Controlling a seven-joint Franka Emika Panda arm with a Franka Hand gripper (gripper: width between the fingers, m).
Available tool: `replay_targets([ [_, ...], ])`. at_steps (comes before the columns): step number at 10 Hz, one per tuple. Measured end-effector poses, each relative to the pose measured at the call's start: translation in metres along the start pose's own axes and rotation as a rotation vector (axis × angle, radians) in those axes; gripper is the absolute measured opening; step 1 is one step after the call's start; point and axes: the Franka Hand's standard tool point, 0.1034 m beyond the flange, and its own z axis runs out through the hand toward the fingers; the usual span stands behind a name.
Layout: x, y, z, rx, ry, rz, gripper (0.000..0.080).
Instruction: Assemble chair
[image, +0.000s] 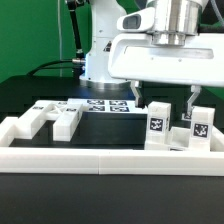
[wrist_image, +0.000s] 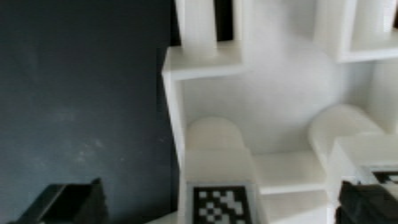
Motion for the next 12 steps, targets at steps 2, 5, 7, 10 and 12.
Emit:
replay_targets([
  [2,-0.006,0.003,0.010,-0.011,-0.001,-0.008,0.0649],
  [5,-0.013,0.006,0.021,-0.026,-0.013,-0.015,0.0649],
  [7,-0.017,0.009,0.028,-0.033,-0.015,-0.020,0.0649],
  [10,-0.022,0.011,0.037,-0.045,-0.023,-0.025,0.0649],
  [12,-0.024,0.013,0.041,-0.051,-0.029,-0.033,0.0649],
])
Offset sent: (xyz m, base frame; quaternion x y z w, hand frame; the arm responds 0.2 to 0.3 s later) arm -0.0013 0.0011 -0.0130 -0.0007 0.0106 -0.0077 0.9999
